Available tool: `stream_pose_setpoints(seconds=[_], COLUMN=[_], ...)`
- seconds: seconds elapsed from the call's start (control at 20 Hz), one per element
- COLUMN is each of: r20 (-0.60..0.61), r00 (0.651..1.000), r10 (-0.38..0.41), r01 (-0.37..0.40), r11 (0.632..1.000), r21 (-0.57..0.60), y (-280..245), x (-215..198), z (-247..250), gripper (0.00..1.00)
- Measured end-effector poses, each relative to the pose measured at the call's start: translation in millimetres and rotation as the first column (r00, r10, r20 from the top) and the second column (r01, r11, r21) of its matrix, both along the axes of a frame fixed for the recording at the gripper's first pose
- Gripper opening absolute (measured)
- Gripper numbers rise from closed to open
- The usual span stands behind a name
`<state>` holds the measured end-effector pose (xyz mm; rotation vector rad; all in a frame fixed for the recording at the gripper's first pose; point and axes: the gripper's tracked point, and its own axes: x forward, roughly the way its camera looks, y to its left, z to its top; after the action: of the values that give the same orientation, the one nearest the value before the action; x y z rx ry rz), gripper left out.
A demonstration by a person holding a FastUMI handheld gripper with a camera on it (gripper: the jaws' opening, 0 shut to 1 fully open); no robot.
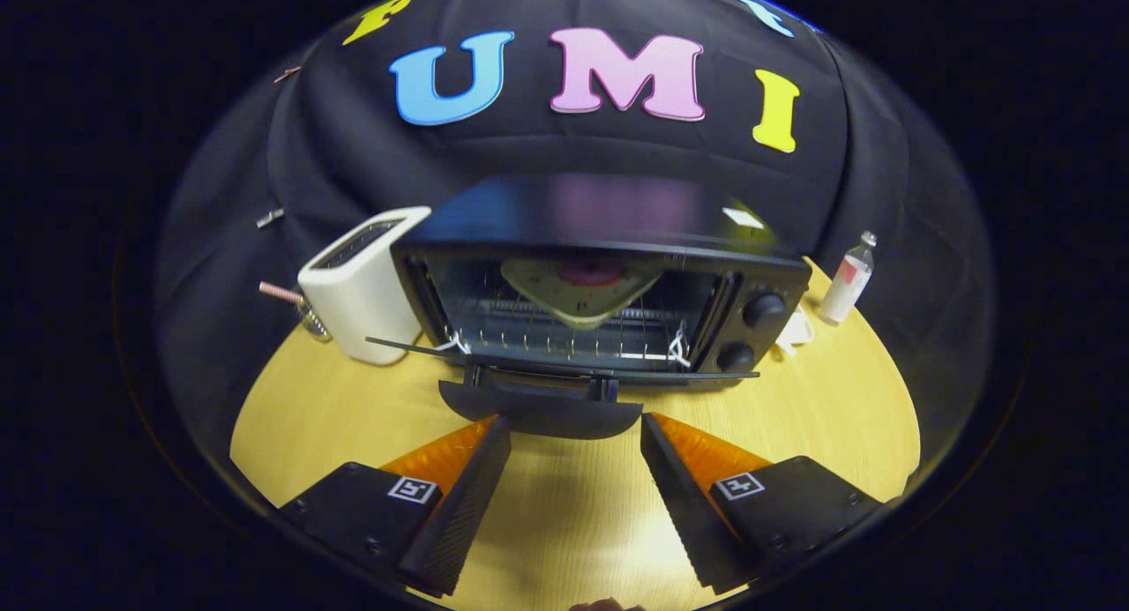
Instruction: Open the toaster oven, put the food inside, and close the toaster oven door.
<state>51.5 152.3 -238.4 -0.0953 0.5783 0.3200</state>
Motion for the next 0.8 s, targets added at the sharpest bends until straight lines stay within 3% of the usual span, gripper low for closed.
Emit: stream_pose_setpoints(seconds=[0.35,0.8], r20=[0.214,0.396], r00=[0.976,0.904], r10=[-0.042,-0.161], r01=[0.019,0.094], r11=[0.994,0.978], r21=[0.11,0.184], y=[-23.2,-148.3], x=[5.6,1.1], z=[114.9,210.8], gripper=[0.98,0.98])
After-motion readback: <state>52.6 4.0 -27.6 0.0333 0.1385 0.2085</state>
